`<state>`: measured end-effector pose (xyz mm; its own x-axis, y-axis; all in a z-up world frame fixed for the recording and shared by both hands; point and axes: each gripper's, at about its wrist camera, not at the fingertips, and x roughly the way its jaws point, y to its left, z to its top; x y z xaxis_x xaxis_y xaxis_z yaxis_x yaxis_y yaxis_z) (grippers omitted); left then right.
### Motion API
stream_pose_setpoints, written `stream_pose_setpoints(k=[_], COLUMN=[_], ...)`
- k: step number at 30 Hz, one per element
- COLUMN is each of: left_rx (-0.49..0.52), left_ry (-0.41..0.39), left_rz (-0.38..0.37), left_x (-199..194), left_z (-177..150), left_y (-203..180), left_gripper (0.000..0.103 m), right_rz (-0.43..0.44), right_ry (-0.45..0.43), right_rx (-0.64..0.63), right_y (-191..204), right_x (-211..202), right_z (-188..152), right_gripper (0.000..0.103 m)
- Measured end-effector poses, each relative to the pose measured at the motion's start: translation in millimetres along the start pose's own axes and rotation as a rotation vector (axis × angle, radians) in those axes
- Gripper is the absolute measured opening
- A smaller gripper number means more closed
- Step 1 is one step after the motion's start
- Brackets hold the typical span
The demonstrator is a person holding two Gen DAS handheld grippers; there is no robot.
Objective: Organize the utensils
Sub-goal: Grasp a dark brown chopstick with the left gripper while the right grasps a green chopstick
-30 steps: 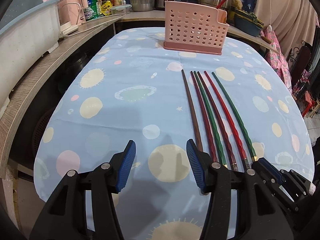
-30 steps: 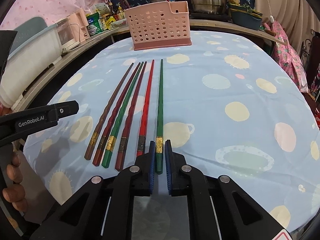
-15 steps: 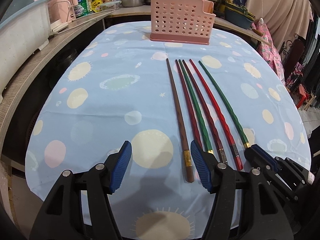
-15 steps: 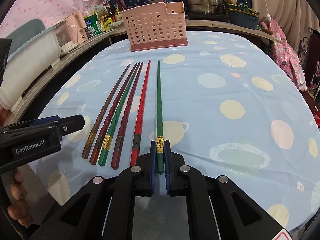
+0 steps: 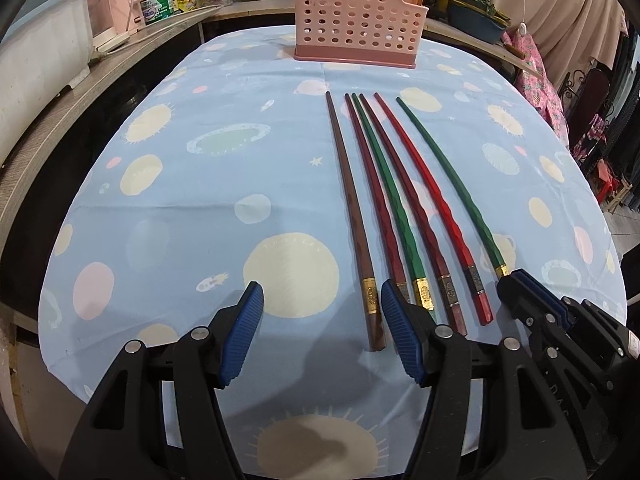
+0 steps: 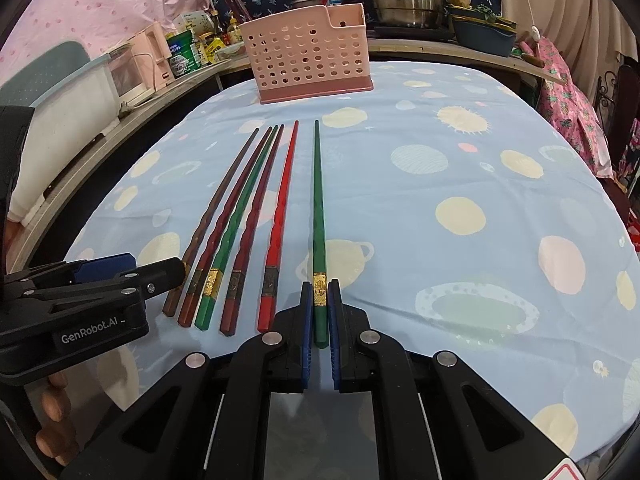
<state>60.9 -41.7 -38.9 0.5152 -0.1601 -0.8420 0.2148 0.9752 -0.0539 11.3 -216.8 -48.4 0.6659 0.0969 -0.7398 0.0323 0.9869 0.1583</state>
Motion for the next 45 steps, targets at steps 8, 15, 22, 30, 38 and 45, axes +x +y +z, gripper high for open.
stream_pose_setpoints(k=[8, 15, 22, 30, 38, 45], left_rx=[0.010, 0.011, 0.006, -0.010, -0.020, -0.028], left_ry=[0.001, 0.000, -0.001, 0.018, 0.015, -0.018], left_rz=[0.015, 0.022, 0.023, -0.021, -0.036, -0.051], left_x=[3, 2, 1, 0, -5, -22], left_z=[-3, -4, -3, -1, 2, 12], left_y=[-2, -1, 1, 6, 8, 11], left_gripper=[0.058, 0.056, 0.035, 0.008, 0.008, 0.008], right_rz=[-0.001, 0.000, -0.001, -0.001, 0.001, 0.023], right_ry=[0.000, 0.000, -0.001, 0.000, -0.012, -0.053], right_rx=[0.000, 0.001, 0.001, 0.001, -0.001, 0.016], right_y=[0, 0, 0, 0, 0, -2], right_x=[0, 0, 0, 0, -3, -20], right_z=[0, 0, 0, 0, 3, 15], right_gripper=[0.007, 0.007, 0.007, 0.007, 0.007, 0.007])
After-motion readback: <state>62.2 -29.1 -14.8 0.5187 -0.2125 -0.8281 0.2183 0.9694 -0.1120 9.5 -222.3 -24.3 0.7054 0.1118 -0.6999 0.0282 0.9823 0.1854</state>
